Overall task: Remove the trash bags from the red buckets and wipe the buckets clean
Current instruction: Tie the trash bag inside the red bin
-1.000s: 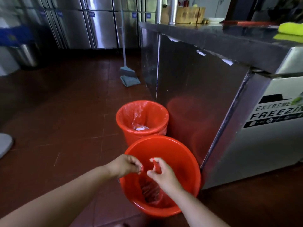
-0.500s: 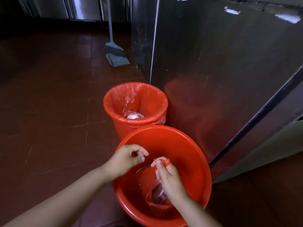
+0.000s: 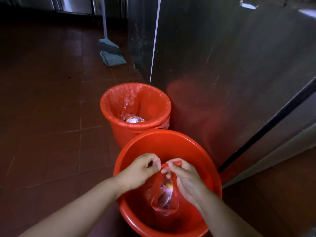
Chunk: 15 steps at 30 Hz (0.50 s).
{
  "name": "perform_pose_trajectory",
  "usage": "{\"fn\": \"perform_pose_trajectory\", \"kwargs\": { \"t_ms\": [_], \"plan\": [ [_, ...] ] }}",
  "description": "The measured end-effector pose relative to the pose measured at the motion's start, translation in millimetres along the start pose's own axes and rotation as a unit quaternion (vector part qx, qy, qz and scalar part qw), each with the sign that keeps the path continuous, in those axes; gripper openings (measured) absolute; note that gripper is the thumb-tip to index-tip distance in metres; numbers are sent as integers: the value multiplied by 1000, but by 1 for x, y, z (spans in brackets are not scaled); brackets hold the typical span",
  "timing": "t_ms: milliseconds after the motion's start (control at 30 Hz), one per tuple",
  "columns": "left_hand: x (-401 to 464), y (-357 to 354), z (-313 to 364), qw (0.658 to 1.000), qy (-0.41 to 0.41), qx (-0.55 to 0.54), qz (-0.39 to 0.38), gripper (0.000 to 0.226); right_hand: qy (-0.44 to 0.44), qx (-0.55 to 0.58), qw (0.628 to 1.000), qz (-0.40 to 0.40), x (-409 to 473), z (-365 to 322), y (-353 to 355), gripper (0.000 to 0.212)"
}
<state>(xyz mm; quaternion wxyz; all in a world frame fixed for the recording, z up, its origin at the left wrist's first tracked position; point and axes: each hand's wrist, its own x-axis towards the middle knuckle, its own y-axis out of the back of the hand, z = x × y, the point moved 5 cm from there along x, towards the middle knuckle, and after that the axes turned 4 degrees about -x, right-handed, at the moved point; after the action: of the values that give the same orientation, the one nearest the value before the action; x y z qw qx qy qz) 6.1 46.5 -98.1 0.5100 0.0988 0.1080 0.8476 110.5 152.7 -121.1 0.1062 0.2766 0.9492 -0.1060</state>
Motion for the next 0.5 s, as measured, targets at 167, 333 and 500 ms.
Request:
{"fn": "perform_pose_trajectory", "kwargs": {
  "t_ms": [167,333,500],
  "plan": [
    [-12,-10,-8,999,-20,32,-6,28,-27,21,999,12,3,5,4,10],
    [-6,-7,-10,996,-5,83,25,25,14,-60,998,15,-2,0,6,22],
    [-3,-24,-14,985,139,-90,-53,20,194,-279,941,2,-11,-16,6,39]
  ]
}}
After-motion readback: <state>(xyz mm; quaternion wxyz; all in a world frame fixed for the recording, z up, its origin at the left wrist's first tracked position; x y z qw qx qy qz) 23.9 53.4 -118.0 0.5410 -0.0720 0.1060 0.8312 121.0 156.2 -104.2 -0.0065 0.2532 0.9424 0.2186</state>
